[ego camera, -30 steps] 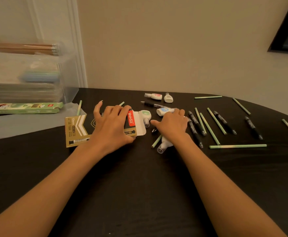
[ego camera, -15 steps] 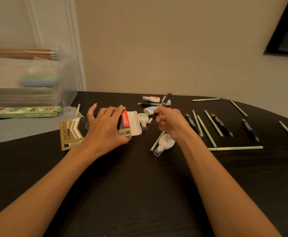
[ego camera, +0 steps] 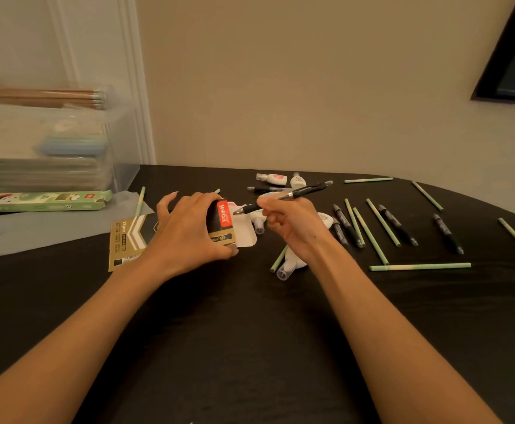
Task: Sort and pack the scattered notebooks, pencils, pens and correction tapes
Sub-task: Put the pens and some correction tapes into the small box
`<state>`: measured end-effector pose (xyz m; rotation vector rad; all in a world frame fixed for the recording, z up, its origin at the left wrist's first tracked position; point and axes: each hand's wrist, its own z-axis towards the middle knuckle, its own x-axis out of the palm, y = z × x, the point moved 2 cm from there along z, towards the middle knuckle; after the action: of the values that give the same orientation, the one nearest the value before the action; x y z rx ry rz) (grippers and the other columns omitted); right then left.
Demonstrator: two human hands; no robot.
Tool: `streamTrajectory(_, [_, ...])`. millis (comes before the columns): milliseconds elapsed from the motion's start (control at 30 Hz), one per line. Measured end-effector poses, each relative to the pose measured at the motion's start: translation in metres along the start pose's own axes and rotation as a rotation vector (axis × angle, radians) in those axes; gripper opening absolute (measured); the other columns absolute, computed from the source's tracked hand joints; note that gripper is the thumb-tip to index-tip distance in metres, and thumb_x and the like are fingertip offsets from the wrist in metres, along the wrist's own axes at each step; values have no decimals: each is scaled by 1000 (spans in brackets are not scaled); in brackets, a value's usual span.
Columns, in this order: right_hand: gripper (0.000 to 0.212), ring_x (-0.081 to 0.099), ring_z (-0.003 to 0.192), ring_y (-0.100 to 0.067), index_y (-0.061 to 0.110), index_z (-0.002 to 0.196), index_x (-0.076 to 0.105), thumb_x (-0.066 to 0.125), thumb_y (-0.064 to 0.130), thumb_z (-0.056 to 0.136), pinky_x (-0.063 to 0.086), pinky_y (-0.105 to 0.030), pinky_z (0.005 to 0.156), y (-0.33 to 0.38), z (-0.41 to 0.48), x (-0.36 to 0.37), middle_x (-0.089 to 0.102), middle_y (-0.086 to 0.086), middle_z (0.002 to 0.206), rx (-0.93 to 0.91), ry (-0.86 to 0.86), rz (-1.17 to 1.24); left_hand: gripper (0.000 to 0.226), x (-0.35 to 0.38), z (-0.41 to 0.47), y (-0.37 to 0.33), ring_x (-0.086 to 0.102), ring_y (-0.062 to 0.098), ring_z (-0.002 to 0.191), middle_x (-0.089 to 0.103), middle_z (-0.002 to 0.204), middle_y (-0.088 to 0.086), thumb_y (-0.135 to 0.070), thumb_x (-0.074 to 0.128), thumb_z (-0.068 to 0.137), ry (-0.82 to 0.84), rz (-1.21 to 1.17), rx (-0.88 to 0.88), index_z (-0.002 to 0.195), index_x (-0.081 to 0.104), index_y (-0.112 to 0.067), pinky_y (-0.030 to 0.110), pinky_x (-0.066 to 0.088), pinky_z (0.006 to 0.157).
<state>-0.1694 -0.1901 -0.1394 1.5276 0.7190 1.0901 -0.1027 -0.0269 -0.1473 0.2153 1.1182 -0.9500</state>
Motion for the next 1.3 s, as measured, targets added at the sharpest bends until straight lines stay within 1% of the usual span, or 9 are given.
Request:
streamTrajectory(133, [8,68,66,-9,8,90,63,63,15,87,52,-17,60,-6,-4,13,71,-1,70,5,150,-118,84,2,-3,-3,40,14,124,50,128,-4,-54,76,61,-8,2,39,131,40,-24,35,2,112])
streamTrajectory(233, [16,71,68,-13,6,96,61,57,20,90,53,-18,58,-5,-4,15,71,-7,74,32,115,-54,85,1,-3,-2,40,14,125,49,130,-4,-55,76,61,-13,9,37,131,40,-24,35,2,112])
streamTrajectory(333, [14,70,62,-15,4,95,60,52,16,93,53,-19,54,-1,-3,8,69,-9,73,26,11,116,85,0,-2,-1,38,16,127,48,132,-4,-55,76,62,-5,5,17,133,39,-24,36,2,112])
streamTrajectory(467, [8,70,64,-15,5,90,59,51,7,93,56,-20,60,1,-4,3,68,-8,74,-63,-61,105,86,-1,-3,0,37,16,128,47,133,-3,-55,75,63,-11,21,7,134,38,-24,35,1,112])
streamTrajectory(700, [7,72,75,-18,10,81,58,62,6,86,56,-19,67,-3,-7,9,60,-10,102,-134,37,20,87,-2,-5,-2,36,16,129,46,135,-2,-54,76,63,-5,19,27,135,37,-24,34,-1,112])
streamTrajectory(800, [10,71,82,-19,8,84,63,56,1,88,57,-21,72,1,-6,4,63,-11,99,-130,82,73,87,-5,-5,0,37,17,129,47,134,-2,-53,76,63,1,15,14,135,37,-23,35,0,112])
streamTrajectory(933, [22,71,84,-15,14,96,63,52,-5,89,55,-18,70,2,-8,1,67,-8,96,-186,97,-138,86,-6,-6,0,36,16,129,47,134,-3,-53,76,63,25,17,6,135,38,-25,35,-1,112])
streamTrajectory(1167, [12,69,74,-7,25,87,59,60,13,88,55,-19,66,-1,-6,7,68,2,82,-377,-2,-536,86,-9,-8,-1,36,16,129,47,134,-2,-52,76,63,32,5,23,135,38,-24,33,-2,111])
streamTrajectory(1300, [11,50,88,1,22,93,69,68,18,82,39,-3,69,-6,-7,12,54,5,100,-453,25,-788,86,-10,-10,-8,35,15,129,46,134,-3,-51,76,63,37,-18,45,135,38,-24,31,-2,111])
